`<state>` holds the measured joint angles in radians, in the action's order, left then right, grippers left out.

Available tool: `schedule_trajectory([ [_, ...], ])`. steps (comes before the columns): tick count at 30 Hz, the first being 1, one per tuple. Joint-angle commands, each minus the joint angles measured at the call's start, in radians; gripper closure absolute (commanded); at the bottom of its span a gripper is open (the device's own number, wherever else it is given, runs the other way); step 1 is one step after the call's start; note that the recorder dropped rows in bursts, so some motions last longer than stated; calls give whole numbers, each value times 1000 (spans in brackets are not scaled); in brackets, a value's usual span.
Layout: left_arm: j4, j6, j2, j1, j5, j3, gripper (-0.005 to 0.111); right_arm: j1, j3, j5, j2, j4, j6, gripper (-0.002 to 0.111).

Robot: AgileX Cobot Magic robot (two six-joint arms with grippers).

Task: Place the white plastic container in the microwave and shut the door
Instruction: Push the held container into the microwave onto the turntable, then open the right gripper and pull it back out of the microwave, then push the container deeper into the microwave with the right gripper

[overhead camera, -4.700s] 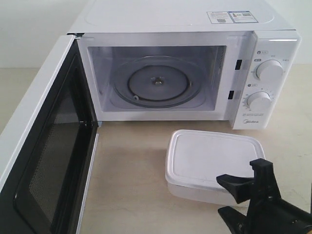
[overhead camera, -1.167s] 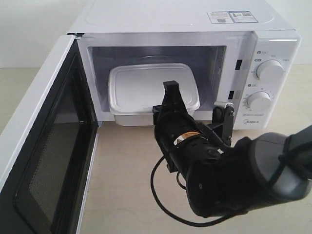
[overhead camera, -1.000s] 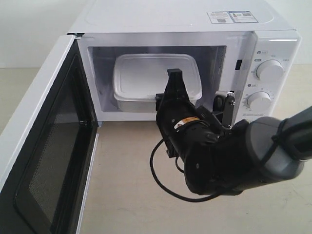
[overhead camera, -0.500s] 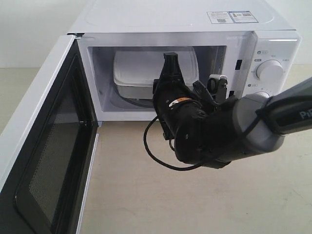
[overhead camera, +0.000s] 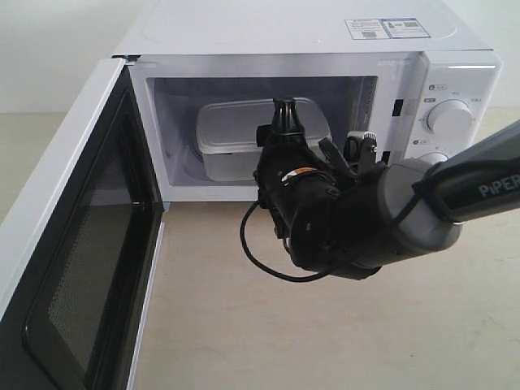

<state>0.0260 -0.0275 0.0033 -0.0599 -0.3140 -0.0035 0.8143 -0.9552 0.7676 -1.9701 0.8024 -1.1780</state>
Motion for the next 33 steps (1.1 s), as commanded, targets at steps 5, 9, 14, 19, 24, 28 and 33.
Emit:
schedule_trajectory([
  [5,3,12,-3,-5,-1,4,102,-6,31,-15,15,-144,-93,52],
  [9,3,12,-3,-5,-1,4,102,-6,108,-13,48,-250,-174,52],
  [14,3,12,-3,-5,-1,4,102,-6,252,39,120,-343,-188,52],
  [19,3,12,-3,-5,-1,4,102,-6,366,81,207,-549,-126,56],
  [24,3,12,-3,-5,-1,4,102,-6,405,68,268,-818,193,93],
  [28,3,12,-3,-5,-1,4,102,-6,405,30,287,-975,451,108],
  [33,3,12,-3,-5,-1,4,102,-6,405,-95,287,-878,907,108],
])
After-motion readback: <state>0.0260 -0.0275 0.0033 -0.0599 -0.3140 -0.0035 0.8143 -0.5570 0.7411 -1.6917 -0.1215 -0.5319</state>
